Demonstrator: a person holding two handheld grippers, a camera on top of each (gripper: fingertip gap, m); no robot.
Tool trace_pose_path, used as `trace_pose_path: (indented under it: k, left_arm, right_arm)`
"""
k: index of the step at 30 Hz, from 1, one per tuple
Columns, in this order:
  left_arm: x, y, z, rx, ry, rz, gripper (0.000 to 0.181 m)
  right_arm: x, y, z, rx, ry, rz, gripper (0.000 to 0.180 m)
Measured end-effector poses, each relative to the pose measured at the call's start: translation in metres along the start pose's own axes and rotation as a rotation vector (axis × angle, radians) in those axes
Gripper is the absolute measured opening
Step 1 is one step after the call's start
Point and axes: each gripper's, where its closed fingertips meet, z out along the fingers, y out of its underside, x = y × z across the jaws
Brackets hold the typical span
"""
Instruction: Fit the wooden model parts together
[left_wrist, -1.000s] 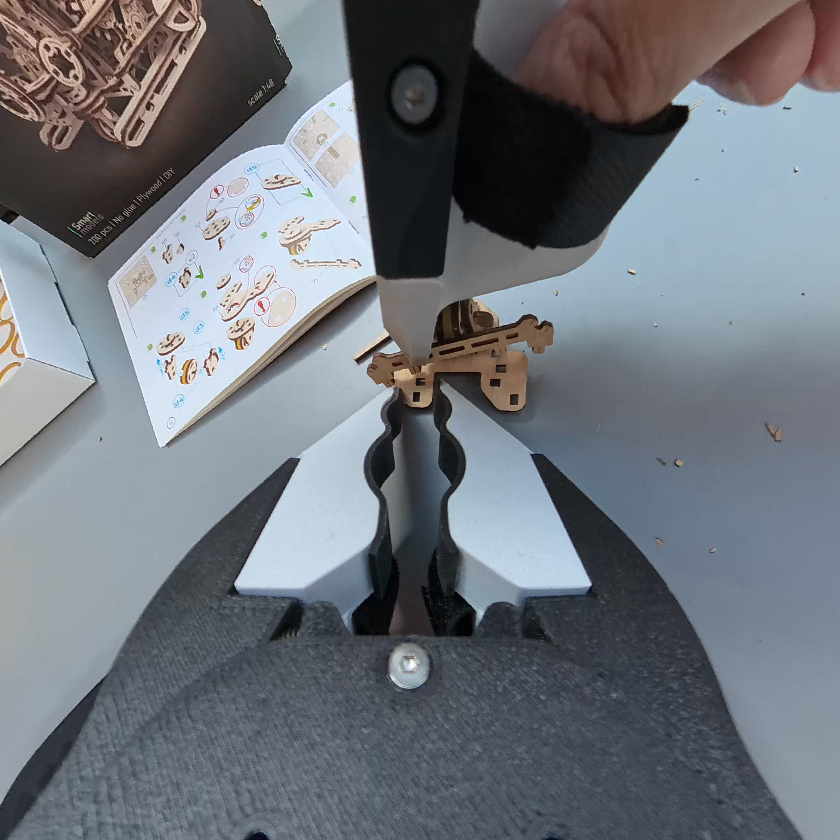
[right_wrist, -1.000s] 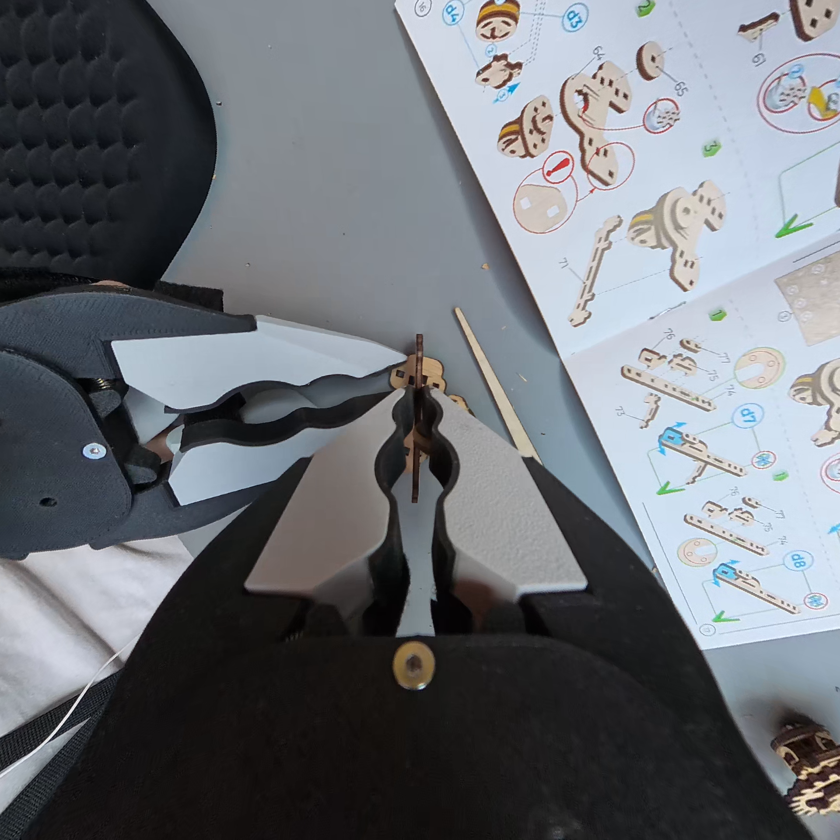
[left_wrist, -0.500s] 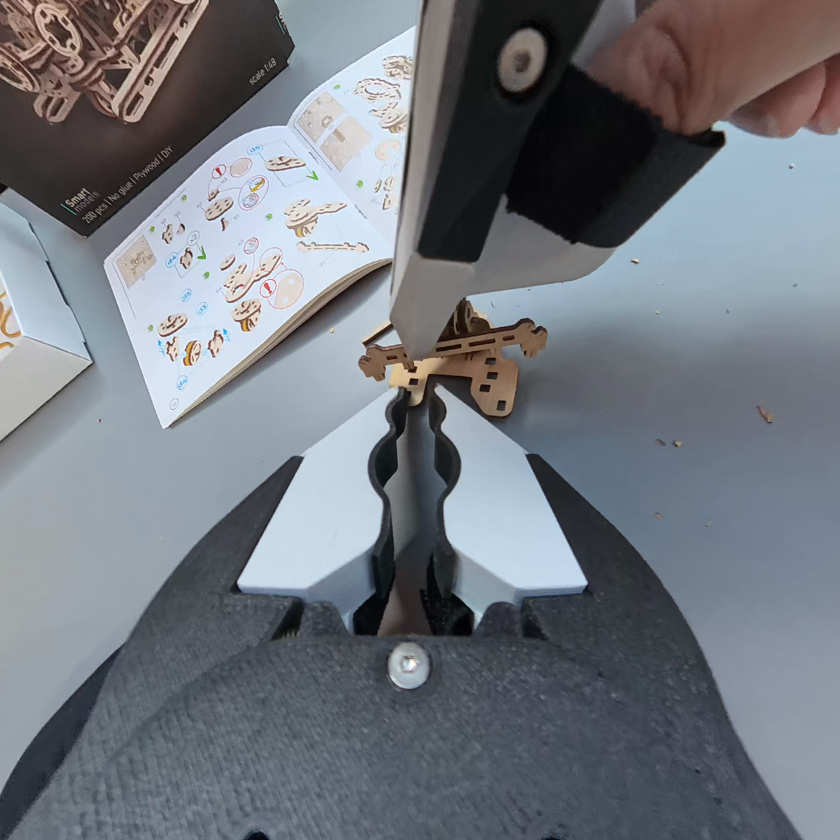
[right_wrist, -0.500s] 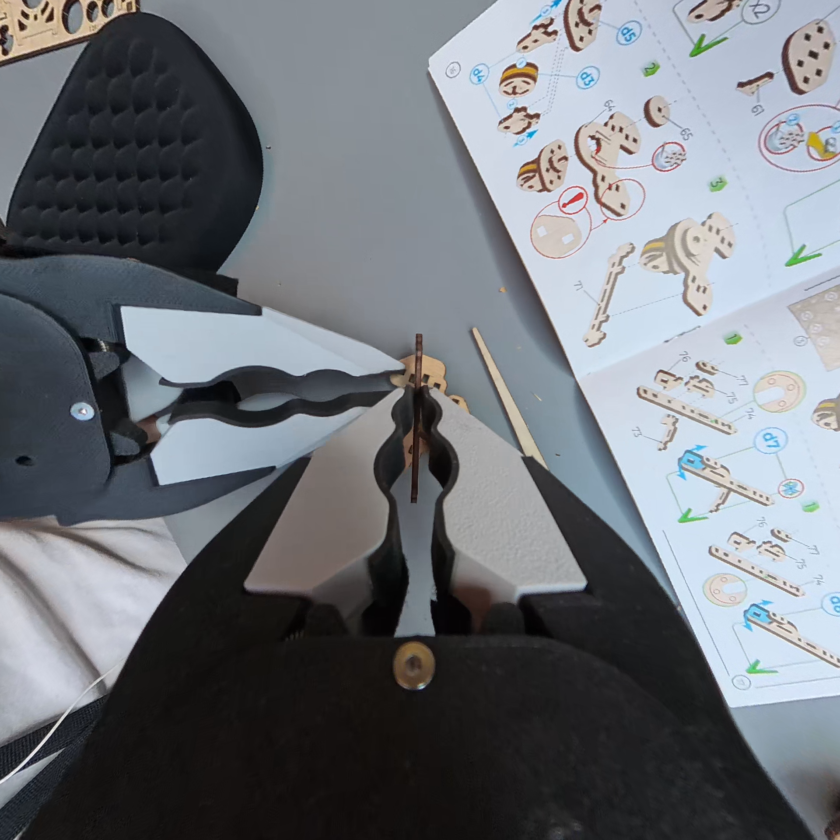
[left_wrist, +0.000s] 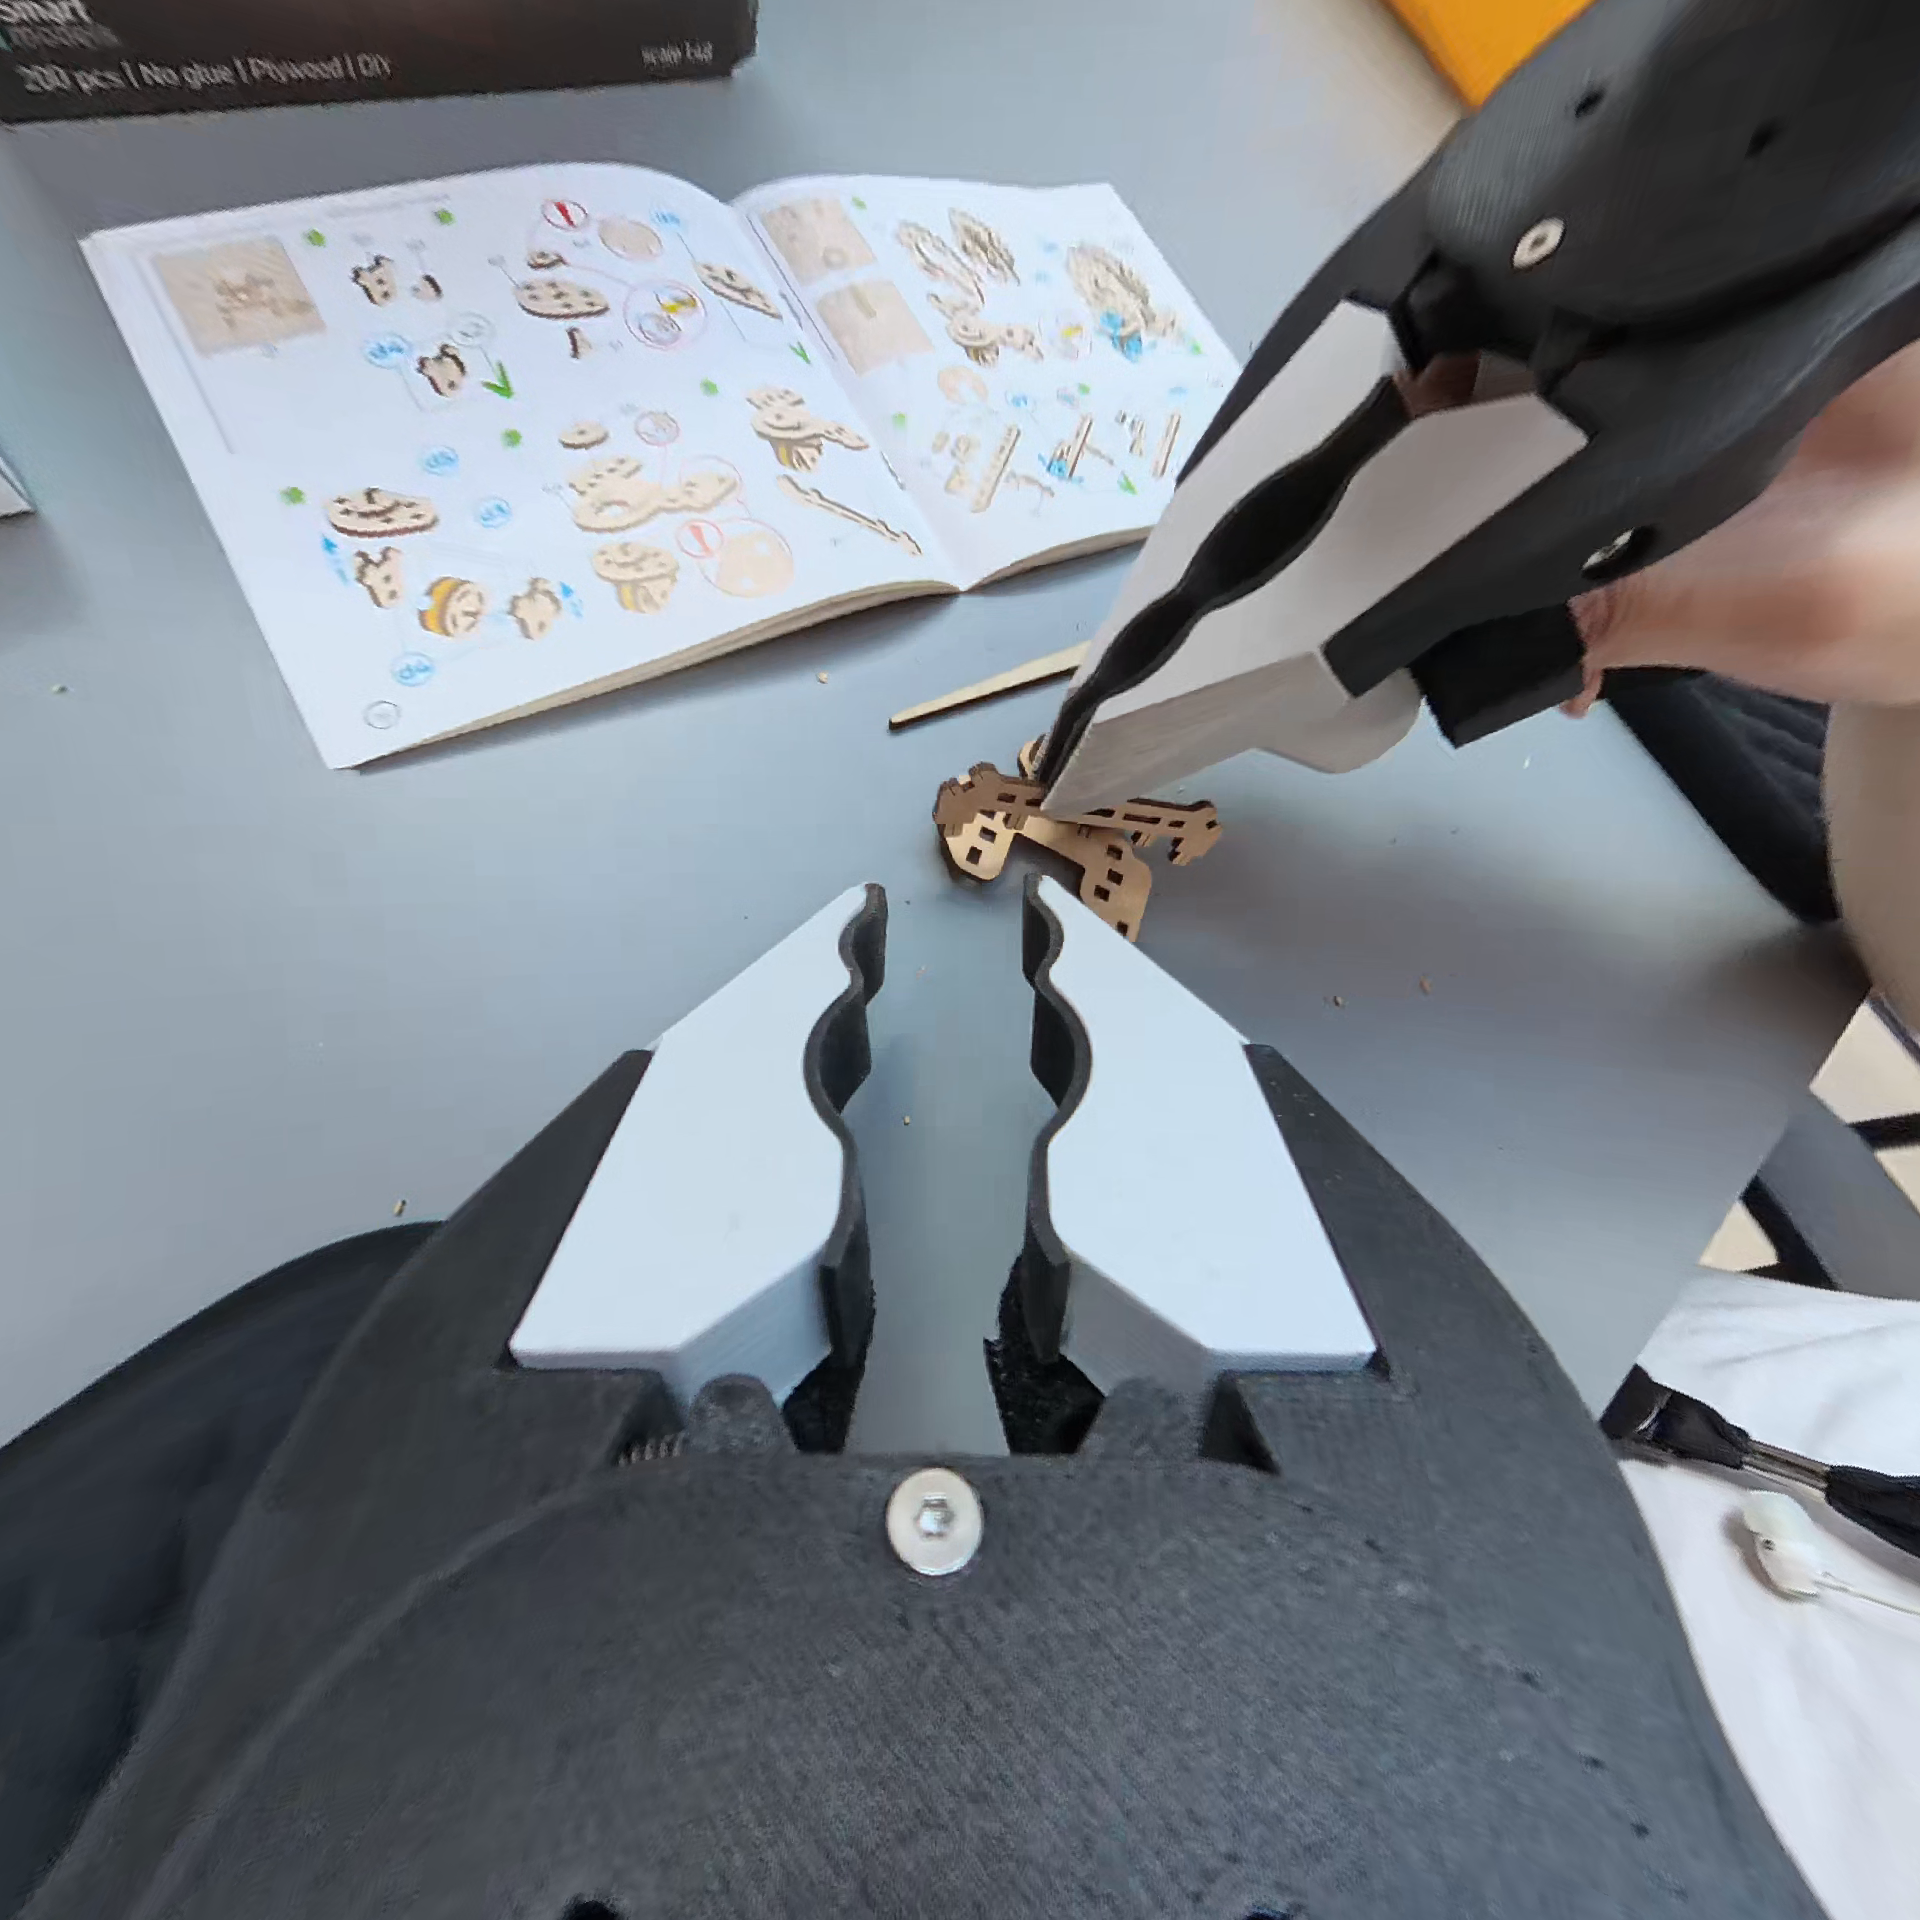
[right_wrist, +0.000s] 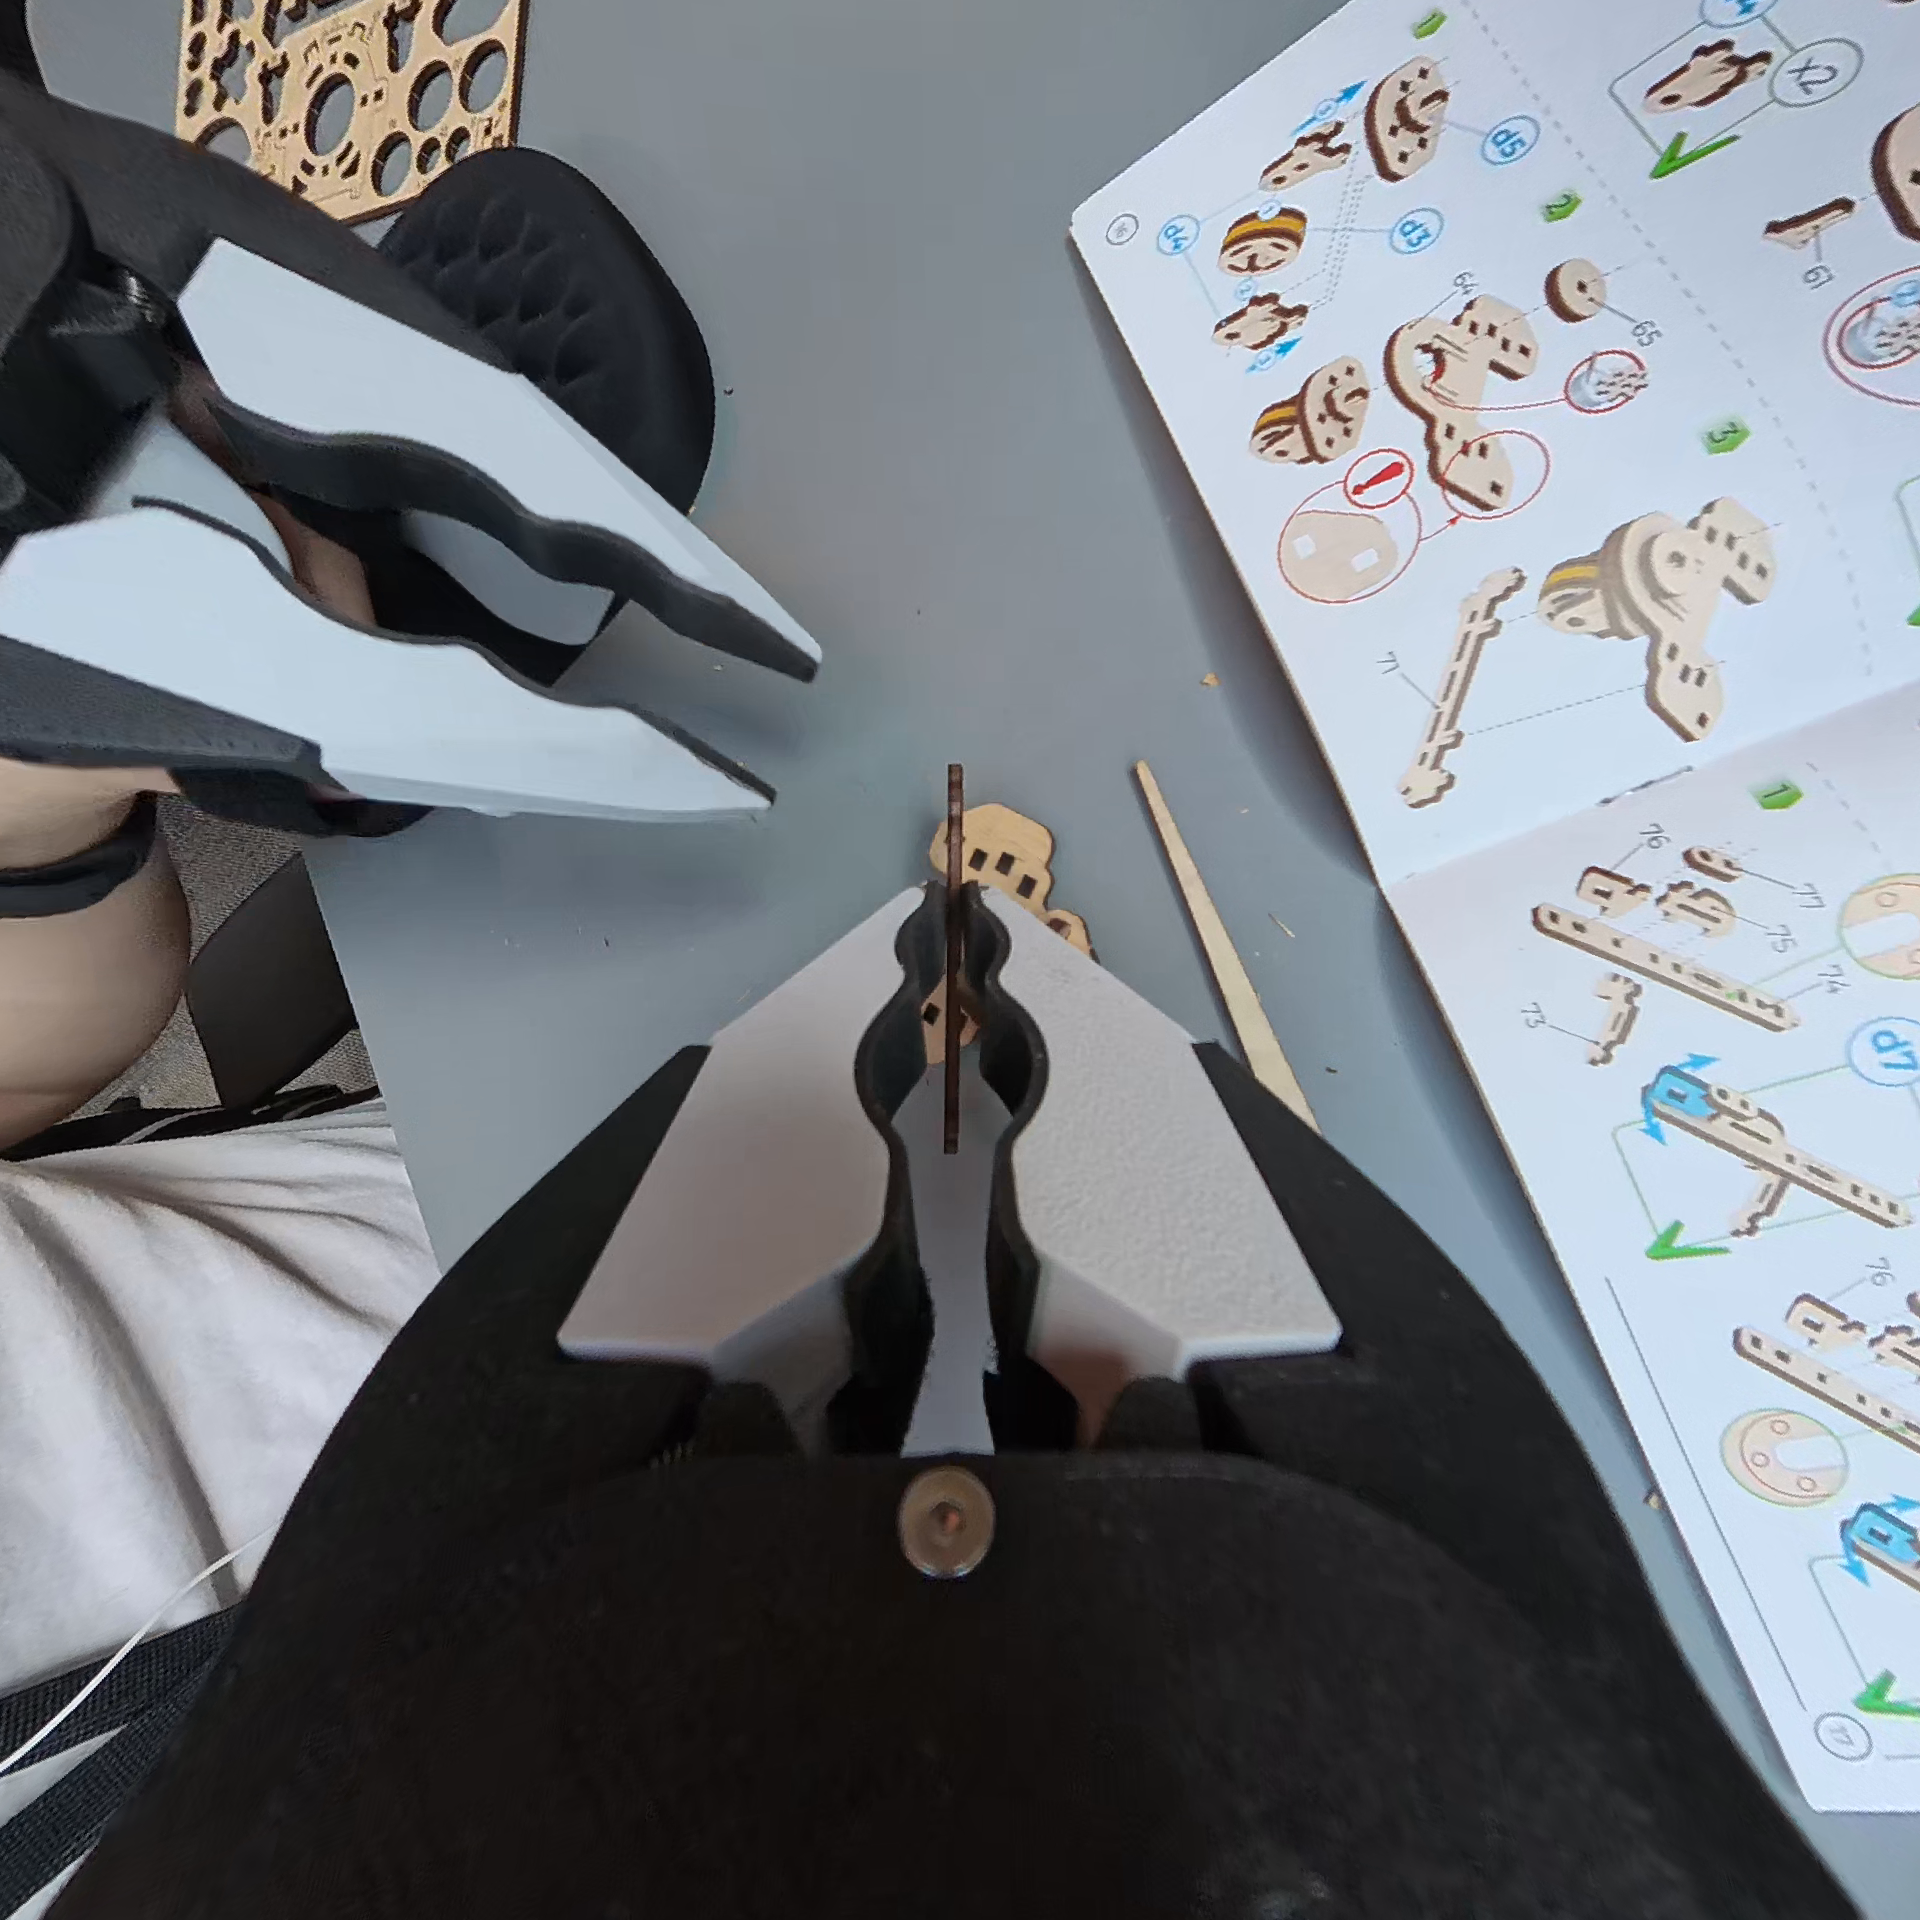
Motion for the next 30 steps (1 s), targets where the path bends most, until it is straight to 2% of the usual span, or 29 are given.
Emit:
trace_pose_path:
  k: [1, 6, 8, 12, 18, 30]
  left_arm:
    - [-0.002, -0.001, -0.003, 0.007, 0.011, -0.028, 0.025]
    - [0.001, 0.018, 0.016, -0.141, 0.136, -0.170, 0.030]
    - [0.005, 0.014, 0.020, -0.144, 0.196, -0.221, 0.030]
    - [0.000, 0.007, 0.025, -0.161, 0.210, -0.226, 0.035]
    - [0.008, 0.003, 0.035, -0.192, 0.299, -0.284, 0.034]
    - [0.023, 0.006, 0.036, -0.210, 0.325, -0.336, 0.031]
  right_arm:
    - [-0.001, 0.000, 0.000, 0.005, -0.006, -0.002, 0.002]
    - [0.001, -0.007, -0.007, 0.096, -0.015, -0.001, 0.001]
    - [0.002, -0.008, -0.011, 0.140, -0.016, -0.007, 0.001]
    - [0.006, -0.009, -0.022, 0.253, 0.003, -0.005, 0.001]
    - [0.011, -0.004, -0.026, 0.302, -0.062, 0.075, 0.001]
    - [0.016, 0.000, -0.032, 0.340, -0.104, 0.132, 0.001]
